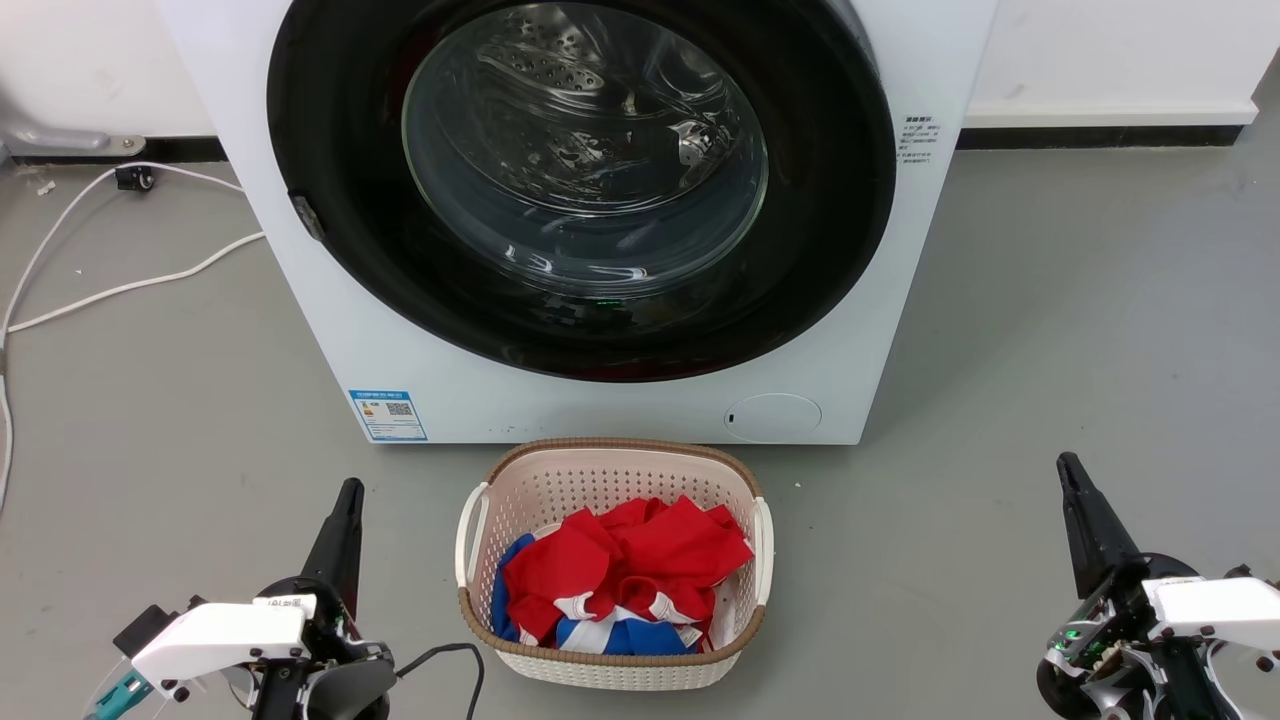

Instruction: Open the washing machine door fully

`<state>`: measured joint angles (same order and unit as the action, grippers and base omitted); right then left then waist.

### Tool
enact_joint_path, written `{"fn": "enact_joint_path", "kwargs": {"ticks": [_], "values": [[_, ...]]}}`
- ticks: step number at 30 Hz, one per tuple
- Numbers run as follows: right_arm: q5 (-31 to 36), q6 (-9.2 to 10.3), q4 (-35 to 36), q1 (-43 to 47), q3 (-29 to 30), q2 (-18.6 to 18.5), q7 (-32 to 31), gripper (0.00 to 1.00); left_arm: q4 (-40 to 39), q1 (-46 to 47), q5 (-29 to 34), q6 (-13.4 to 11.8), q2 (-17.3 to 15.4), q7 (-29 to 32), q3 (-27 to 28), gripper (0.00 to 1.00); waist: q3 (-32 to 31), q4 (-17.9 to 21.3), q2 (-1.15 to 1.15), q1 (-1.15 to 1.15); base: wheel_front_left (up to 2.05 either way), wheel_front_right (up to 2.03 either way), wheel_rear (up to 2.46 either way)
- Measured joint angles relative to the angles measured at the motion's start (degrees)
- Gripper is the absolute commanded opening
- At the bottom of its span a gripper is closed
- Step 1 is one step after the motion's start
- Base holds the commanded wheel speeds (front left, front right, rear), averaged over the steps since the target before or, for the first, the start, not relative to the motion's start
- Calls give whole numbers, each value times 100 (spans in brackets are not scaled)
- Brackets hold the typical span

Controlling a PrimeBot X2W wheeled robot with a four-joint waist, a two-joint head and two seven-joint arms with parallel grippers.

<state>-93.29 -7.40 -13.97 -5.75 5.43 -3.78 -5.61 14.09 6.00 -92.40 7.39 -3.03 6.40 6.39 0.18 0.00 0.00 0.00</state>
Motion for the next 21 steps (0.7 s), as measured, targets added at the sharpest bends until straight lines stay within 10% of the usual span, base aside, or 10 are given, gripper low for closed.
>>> {"fn": "enact_joint_path", "kwargs": {"ticks": [16, 17, 21], "values": [[14, 1, -11, 1, 21, 16, -23, 0, 11, -5, 4, 0, 3, 0, 1, 0, 0, 0, 0, 0, 0, 0, 0], [14, 1, -48, 25, 15, 20, -24, 100, 52, -24, 4, -1, 5, -1, -8, 100, 0, 0, 0, 0, 0, 0, 0], [15, 2, -131, 178, -16, 37, 20, 100, 138, -159, 7, -5, 19, -57, -77, 100, 1, 1, 0, 0, 0, 0, 0]]}}
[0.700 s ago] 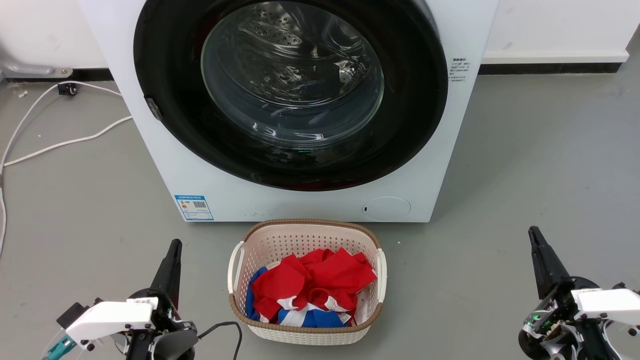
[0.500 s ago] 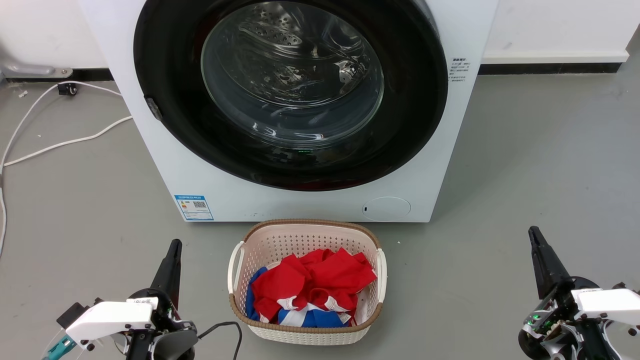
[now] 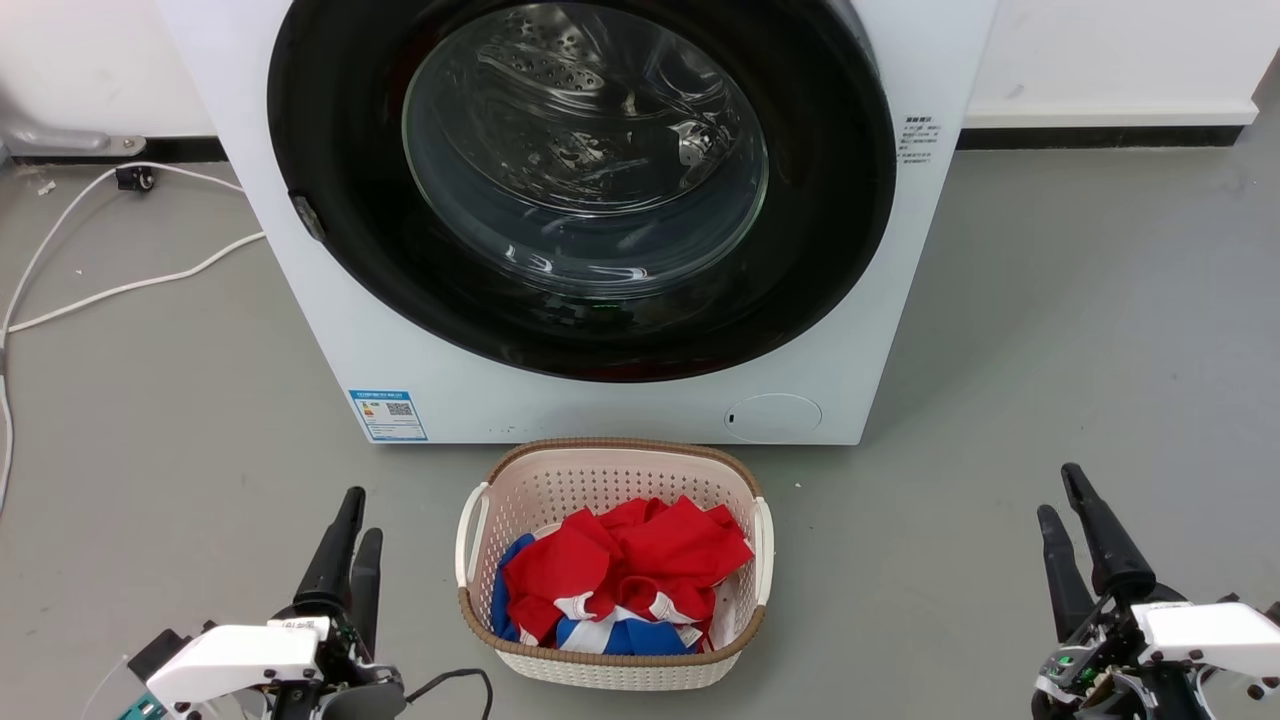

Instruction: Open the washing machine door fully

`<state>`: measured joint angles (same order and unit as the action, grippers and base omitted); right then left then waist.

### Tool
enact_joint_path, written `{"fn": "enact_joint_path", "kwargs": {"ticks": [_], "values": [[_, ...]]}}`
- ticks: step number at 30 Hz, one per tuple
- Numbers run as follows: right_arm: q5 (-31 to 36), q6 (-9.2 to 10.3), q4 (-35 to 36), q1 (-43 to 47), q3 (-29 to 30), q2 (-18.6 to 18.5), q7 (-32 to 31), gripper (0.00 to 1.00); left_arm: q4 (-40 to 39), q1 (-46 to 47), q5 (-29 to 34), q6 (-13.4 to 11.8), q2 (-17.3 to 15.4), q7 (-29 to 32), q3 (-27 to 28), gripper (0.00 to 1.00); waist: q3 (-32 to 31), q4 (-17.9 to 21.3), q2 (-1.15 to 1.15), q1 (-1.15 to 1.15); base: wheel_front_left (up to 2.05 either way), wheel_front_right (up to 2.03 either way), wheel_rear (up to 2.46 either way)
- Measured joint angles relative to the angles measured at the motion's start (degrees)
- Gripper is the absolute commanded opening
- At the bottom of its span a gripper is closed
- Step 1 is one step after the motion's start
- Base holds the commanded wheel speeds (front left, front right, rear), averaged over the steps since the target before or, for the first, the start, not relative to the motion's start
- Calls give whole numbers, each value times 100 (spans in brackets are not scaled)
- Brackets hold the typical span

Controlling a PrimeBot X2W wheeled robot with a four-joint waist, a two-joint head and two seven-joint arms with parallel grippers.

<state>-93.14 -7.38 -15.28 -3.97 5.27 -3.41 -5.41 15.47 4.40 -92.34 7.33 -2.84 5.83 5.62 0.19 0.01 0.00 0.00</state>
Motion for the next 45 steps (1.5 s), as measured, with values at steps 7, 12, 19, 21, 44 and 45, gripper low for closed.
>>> {"fn": "enact_joint_path", "kwargs": {"ticks": [7, 12, 19, 21, 44, 45], "values": [[261, -1, 102, 49, -132, 1, 202, 100, -130, 1, 299, -1, 2, -203, -169, 100, 5, 0, 0, 0, 0, 0, 0], [781, -1, 230, 56, -191, -1, 354, 100, -311, 1, 959, -1, 2, -358, -243, 100, 7, -2, 0, 0, 0, 0, 0], [1858, -1, 424, 96, -216, -3, 534, 100, -513, 1, 1925, -1, 1, -531, -377, 100, 4, -7, 0, 0, 0, 0, 0], [2189, -1, 472, 127, -223, -3, 565, 100, -553, 1, 2220, -1, 1, -577, -417, 100, 4, -9, 0, 0, 0, 0, 0], [5139, -1, 753, 280, -391, 9, 893, 100, -715, 27, 4947, -257, -245, -1043, -1068, 100, 25, -13, 0, 0, 0, 0, 0], [5247, -1, 764, 282, -398, 9, 894, 100, -708, 31, 5012, -270, -250, -1062, -1094, 100, 25, -14, 0, 0, 0, 0, 0]]}}
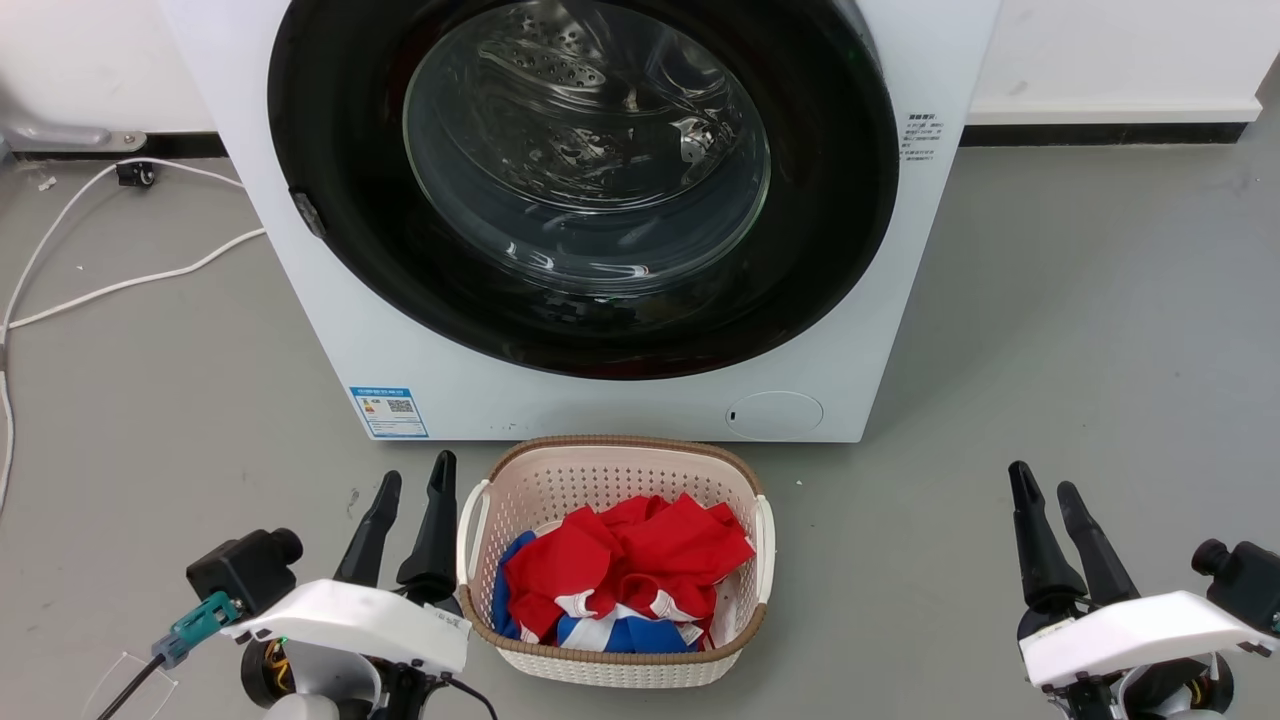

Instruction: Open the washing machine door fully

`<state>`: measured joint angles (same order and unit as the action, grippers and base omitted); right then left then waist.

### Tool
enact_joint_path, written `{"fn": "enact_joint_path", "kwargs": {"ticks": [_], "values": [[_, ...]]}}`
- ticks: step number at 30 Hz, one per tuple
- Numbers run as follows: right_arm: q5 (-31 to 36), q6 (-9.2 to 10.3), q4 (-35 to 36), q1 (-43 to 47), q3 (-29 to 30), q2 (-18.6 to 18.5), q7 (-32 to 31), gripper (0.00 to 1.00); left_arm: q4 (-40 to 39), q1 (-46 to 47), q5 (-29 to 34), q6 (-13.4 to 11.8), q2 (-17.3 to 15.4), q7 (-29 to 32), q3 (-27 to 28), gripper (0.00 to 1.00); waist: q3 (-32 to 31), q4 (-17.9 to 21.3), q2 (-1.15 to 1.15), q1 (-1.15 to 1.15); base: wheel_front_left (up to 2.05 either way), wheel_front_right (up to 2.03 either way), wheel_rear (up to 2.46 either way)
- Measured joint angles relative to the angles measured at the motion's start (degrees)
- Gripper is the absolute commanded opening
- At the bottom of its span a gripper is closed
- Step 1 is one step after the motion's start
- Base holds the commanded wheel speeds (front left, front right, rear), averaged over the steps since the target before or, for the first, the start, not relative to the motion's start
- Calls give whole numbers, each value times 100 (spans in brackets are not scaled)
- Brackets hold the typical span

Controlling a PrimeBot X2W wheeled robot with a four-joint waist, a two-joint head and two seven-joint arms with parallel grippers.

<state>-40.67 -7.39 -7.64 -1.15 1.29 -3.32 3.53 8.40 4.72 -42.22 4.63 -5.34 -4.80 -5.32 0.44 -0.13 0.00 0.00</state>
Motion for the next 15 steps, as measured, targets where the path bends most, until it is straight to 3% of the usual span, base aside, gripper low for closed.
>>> {"fn": "enact_joint_path", "kwargs": {"ticks": [15], "values": [[1269, 0, 179, 89, -30, 13, 57, 100, 43, 55, 956, -119, -172, -249, -347, 100, -6, -4, 0, 0, 0, 0, 0]]}}
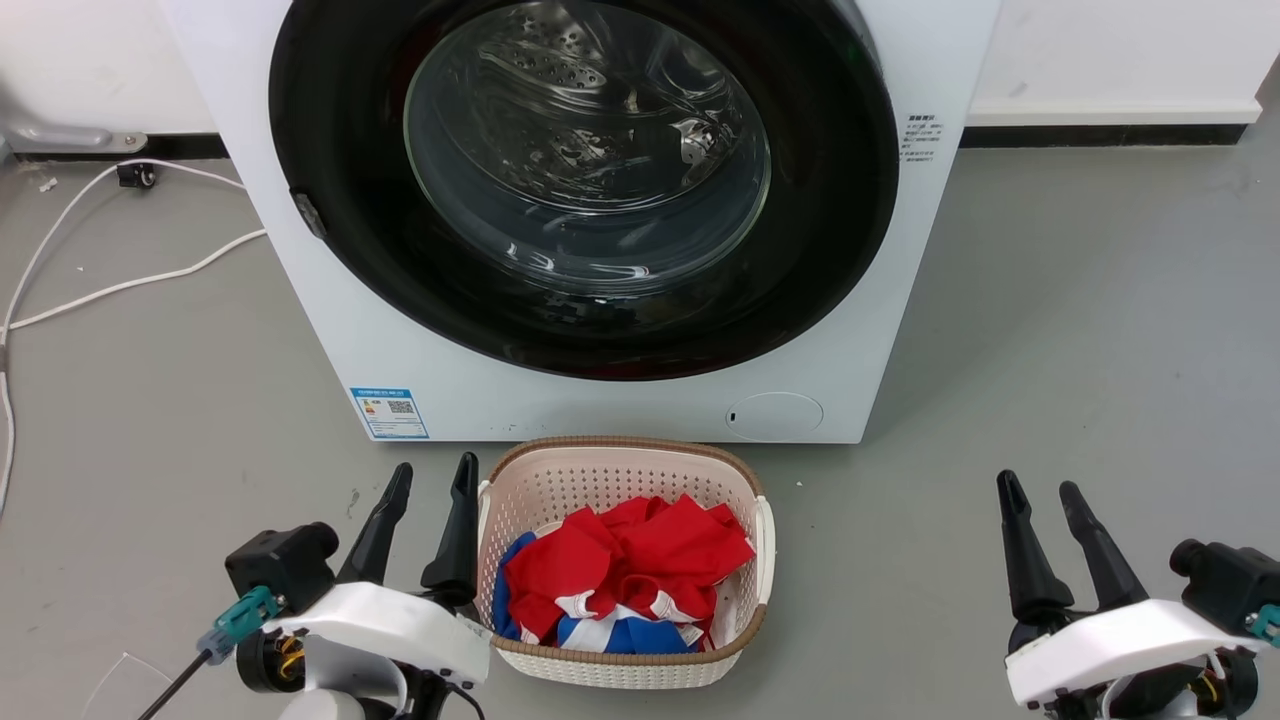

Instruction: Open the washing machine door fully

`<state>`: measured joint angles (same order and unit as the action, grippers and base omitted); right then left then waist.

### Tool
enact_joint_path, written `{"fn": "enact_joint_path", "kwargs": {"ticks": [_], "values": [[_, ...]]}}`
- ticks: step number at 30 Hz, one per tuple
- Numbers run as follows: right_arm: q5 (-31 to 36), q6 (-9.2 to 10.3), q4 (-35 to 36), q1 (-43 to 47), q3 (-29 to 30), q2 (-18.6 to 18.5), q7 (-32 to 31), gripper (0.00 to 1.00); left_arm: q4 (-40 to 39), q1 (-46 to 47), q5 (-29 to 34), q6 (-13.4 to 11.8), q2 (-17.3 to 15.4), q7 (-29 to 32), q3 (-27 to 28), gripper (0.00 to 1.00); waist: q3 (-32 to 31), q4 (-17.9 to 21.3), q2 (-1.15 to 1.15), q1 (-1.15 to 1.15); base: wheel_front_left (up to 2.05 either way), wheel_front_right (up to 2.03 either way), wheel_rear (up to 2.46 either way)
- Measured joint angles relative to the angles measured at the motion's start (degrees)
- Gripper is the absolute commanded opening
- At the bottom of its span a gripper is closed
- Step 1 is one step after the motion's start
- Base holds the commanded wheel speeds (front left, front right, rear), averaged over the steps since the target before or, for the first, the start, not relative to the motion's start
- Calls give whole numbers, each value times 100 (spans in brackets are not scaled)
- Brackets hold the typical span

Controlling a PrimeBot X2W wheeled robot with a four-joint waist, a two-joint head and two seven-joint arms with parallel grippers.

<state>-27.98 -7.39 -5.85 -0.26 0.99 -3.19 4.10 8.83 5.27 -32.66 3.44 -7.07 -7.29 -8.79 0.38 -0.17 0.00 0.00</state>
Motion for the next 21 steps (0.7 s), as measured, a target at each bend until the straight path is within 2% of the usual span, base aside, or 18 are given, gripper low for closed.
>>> {"fn": "enact_joint_path", "kwargs": {"ticks": [21], "values": [[1204, -1, 285, 163, -16, 9, 92, 100, 234, 48, 1098, -99, -94, -300, -229, 100, -14, 17, 0, 0, 0, 0, 0]]}}
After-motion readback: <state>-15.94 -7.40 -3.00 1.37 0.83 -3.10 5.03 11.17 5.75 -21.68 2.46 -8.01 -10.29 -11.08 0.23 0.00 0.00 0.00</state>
